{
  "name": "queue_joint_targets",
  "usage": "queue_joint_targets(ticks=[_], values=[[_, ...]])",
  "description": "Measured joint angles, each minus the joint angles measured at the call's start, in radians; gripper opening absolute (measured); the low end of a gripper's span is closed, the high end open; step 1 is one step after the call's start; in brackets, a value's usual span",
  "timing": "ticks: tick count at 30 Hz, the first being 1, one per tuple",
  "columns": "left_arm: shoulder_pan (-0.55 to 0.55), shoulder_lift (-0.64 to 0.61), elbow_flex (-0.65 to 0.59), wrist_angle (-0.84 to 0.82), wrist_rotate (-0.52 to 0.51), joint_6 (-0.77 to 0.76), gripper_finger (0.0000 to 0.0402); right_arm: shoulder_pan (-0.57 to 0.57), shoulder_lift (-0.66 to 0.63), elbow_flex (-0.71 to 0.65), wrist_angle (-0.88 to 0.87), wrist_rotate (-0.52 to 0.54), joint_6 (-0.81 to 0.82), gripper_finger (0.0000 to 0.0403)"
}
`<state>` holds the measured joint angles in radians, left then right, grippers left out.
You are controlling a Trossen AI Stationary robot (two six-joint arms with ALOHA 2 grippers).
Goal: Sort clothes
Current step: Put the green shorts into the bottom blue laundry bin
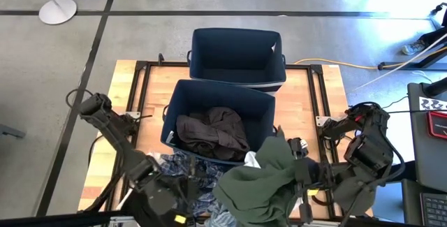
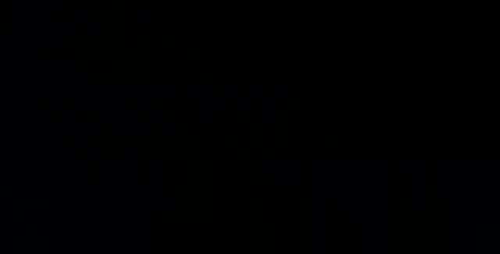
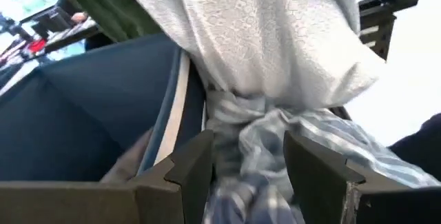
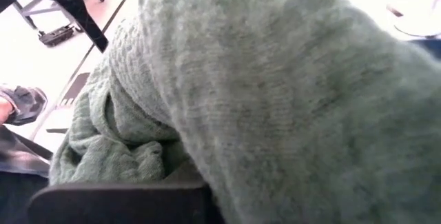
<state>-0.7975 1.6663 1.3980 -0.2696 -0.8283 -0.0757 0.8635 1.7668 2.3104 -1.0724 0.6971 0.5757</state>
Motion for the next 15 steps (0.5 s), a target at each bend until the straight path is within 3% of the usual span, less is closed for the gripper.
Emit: queue_joint_targets(ticks=[7, 12, 15], values=[[0.101, 0.01, -0.042, 0.365, 0.318, 0.169, 0.0168, 0.0, 0.0, 0.0, -0.001, 0.0, -0.009, 0.0051], [0.174, 0.009, -0.182, 0.645, 0.383, 0.21, 0.0168, 0.0, 0.0, 0.0, -0.002, -0.007, -0.011, 0.0051], [0.225, 0.009, -0.229, 0.742, 0.531, 0.196, 0.0168, 0.0, 0.001, 0.0, -0.001, -0.008, -0.033, 0.0051]])
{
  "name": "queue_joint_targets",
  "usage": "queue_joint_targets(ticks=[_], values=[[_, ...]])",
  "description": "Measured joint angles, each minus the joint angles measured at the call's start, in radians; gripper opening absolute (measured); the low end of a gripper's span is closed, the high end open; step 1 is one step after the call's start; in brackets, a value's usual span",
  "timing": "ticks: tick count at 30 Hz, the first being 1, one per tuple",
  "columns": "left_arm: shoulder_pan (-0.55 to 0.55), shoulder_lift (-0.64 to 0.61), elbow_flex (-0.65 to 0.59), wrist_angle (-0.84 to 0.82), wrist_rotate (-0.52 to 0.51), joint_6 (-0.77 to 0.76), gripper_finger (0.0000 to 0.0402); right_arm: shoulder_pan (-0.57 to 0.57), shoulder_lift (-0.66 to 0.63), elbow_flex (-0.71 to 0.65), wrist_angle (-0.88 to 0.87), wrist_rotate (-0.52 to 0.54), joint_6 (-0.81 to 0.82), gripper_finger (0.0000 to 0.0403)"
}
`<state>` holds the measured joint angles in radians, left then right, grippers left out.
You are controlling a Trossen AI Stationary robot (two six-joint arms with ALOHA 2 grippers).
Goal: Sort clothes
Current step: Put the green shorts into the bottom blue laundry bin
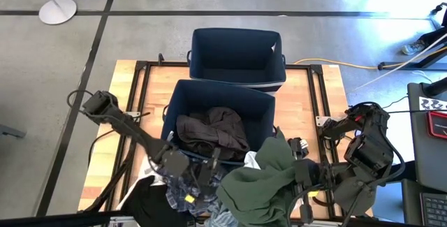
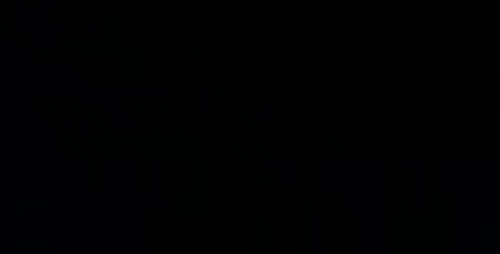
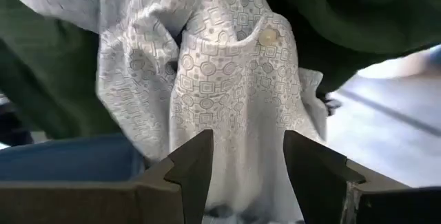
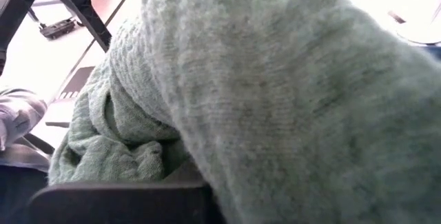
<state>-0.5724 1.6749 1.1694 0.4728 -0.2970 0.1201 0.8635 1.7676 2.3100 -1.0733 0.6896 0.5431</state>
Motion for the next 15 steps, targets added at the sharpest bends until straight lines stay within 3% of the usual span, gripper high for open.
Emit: queue_joint_targets(ticks=[3, 15], values=[[0.031, 0.005, -0.003, 0.055, 0.114, -0.007, 0.0168, 0.0, 0.0, 0.0, 0.0, 0.005, -0.016, 0.0051], [0.083, 0.041, 0.0, 0.167, 0.183, 0.02, 0.0168, 0.0, 0.001, 0.0, 0.001, 0.009, -0.029, 0.0051]])
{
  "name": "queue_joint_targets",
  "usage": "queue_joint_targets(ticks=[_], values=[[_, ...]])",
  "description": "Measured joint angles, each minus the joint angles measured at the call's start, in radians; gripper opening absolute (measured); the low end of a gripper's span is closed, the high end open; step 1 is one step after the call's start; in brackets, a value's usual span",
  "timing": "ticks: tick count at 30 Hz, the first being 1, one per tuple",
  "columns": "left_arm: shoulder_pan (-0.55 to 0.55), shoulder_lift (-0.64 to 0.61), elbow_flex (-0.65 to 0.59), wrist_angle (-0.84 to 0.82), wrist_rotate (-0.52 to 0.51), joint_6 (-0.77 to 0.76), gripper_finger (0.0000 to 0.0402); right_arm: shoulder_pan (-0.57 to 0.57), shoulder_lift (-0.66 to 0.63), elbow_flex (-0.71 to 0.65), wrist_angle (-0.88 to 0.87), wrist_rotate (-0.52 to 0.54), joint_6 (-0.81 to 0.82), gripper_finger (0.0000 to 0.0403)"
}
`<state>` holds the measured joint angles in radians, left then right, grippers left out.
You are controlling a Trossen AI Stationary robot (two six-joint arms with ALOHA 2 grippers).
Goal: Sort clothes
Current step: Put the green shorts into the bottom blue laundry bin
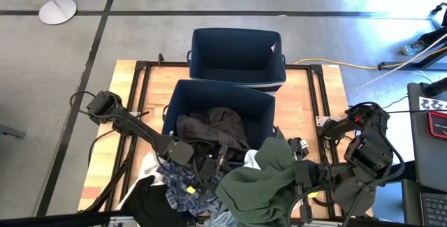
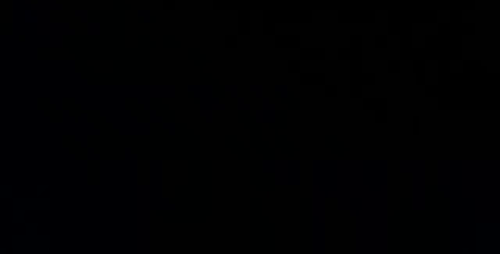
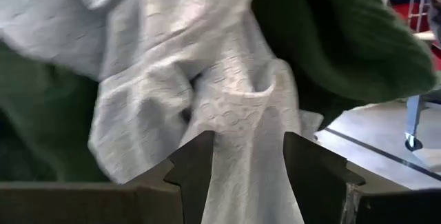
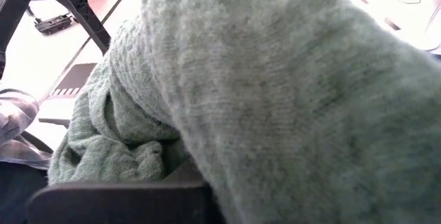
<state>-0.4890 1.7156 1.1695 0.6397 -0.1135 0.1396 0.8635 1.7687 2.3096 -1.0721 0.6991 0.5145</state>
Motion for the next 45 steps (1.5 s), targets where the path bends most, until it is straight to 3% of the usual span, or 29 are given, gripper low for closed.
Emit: queue_joint_targets(ticks=[11, 18, 24, 28, 32, 37, 45], values=[[0.022, 0.083, 0.09, 0.011, 0.005, 0.02, 0.0168, 0.0, 0.001, 0.0, -0.001, 0.001, 0.0, 0.0051], [0.025, 0.078, 0.093, 0.02, -0.115, 0.041, 0.0168, 0.0, 0.001, 0.0, 0.0, 0.008, 0.0, 0.0051], [0.019, 0.078, 0.093, 0.043, 0.043, 0.024, 0.0168, 0.0, 0.001, 0.0, -0.001, 0.014, -0.003, 0.0051], [0.02, 0.078, 0.093, 0.05, 0.05, 0.024, 0.0166, -0.001, 0.001, 0.0, -0.001, 0.02, -0.004, 0.0051], [0.026, 0.078, 0.093, 0.051, 0.05, 0.029, 0.0122, -0.008, 0.001, 0.0, -0.001, 0.024, -0.017, 0.0051], [0.033, 0.076, 0.093, 0.024, 0.051, 0.028, 0.0018, -0.02, 0.001, 0.0, -0.002, 0.024, -0.026, 0.0051], [0.012, 0.074, 0.096, -0.269, -0.014, 0.017, 0.0007, -0.02, 0.002, -0.002, 0.031, 0.068, -0.083, 0.0051]])
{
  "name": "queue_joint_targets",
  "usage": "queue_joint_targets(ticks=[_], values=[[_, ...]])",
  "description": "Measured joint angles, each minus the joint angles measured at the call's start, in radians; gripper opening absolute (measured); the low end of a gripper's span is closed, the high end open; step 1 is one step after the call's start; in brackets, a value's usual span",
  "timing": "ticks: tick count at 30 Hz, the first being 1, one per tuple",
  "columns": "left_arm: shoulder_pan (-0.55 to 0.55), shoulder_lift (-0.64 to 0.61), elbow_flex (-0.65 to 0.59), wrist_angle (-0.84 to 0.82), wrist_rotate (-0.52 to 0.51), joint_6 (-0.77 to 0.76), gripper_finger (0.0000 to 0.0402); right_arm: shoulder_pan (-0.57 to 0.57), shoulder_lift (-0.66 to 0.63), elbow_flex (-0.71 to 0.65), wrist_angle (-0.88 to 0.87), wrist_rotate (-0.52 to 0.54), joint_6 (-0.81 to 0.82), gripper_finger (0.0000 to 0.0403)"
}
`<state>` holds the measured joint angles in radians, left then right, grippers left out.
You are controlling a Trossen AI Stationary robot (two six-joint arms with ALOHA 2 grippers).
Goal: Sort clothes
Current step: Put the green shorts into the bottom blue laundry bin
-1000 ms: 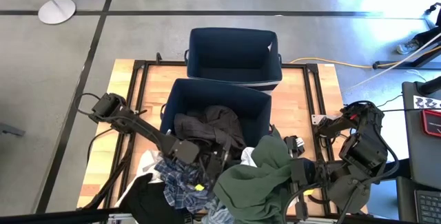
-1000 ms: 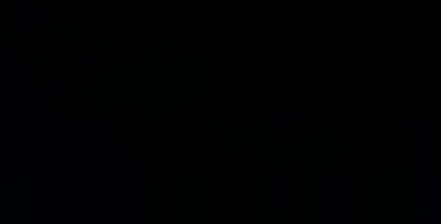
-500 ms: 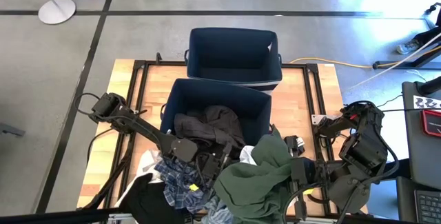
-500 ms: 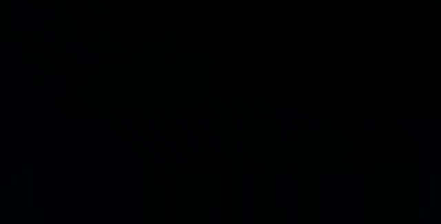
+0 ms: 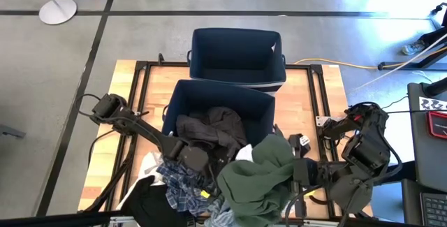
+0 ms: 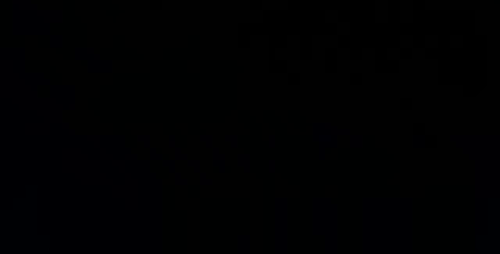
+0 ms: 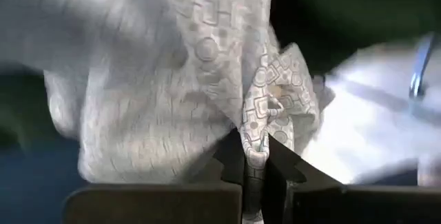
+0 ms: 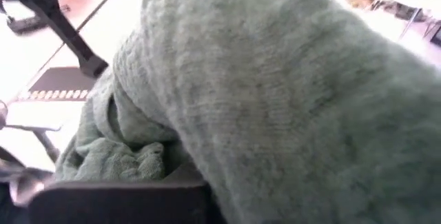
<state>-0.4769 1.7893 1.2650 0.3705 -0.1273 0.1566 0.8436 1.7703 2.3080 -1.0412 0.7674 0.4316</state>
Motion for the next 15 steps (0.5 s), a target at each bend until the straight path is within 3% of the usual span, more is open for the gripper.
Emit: queue_joint_targets(ticks=[3, 8, 15], values=[[-0.015, 0.0, -0.002, -0.155, -0.075, -0.012, 0.0007, 0.0, -0.005, 0.001, 0.05, 0.017, -0.051, 0.0051], [-0.042, -0.005, -0.01, -0.268, -0.204, -0.034, 0.0005, 0.0, -0.012, 0.001, 0.187, 0.062, -0.21, 0.0051], [-0.066, -0.004, -0.013, -0.319, -0.231, -0.063, 0.0005, 0.0, -0.014, 0.001, 0.463, 0.219, -0.542, 0.0051]])
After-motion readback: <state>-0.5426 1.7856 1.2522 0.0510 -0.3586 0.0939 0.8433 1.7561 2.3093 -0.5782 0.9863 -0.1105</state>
